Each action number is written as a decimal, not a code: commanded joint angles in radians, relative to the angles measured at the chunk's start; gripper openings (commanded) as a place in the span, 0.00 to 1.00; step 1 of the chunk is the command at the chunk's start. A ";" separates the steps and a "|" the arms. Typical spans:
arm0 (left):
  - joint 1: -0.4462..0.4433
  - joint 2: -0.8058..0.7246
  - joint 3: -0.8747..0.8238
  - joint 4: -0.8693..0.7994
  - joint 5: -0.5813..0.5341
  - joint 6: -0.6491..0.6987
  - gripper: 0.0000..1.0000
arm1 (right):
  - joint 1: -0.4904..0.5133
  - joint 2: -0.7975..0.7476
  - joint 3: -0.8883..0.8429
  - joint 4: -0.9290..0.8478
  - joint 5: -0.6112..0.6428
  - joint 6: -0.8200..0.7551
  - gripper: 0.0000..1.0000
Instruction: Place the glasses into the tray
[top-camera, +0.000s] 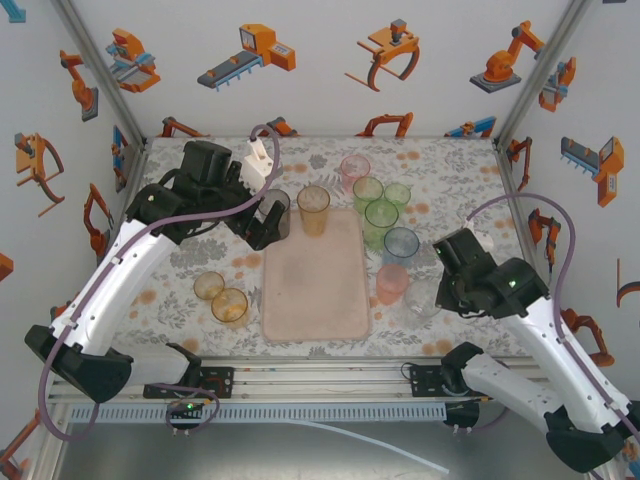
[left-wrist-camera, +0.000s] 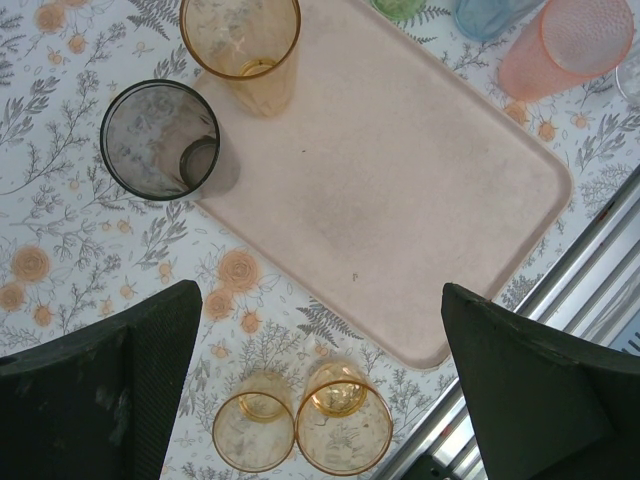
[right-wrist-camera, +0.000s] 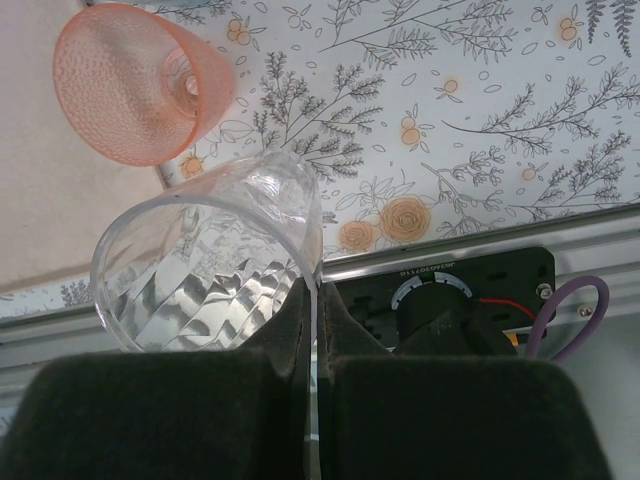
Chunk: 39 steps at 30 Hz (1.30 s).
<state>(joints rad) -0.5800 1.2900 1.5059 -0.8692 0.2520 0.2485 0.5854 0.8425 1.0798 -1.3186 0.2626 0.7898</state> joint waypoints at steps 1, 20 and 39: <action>0.000 0.007 0.034 -0.012 0.007 0.004 0.97 | 0.004 0.022 0.044 -0.021 -0.027 -0.029 0.00; 0.022 0.034 0.051 -0.016 0.001 -0.026 0.97 | 0.047 0.116 0.214 -0.011 -0.188 -0.054 0.00; 0.080 -0.036 -0.003 -0.012 -0.019 -0.042 0.97 | 0.165 0.591 0.700 0.090 -0.089 -0.209 0.00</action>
<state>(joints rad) -0.5121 1.3003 1.5200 -0.8761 0.2394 0.2176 0.7433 1.3830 1.6989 -1.2713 0.1261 0.6407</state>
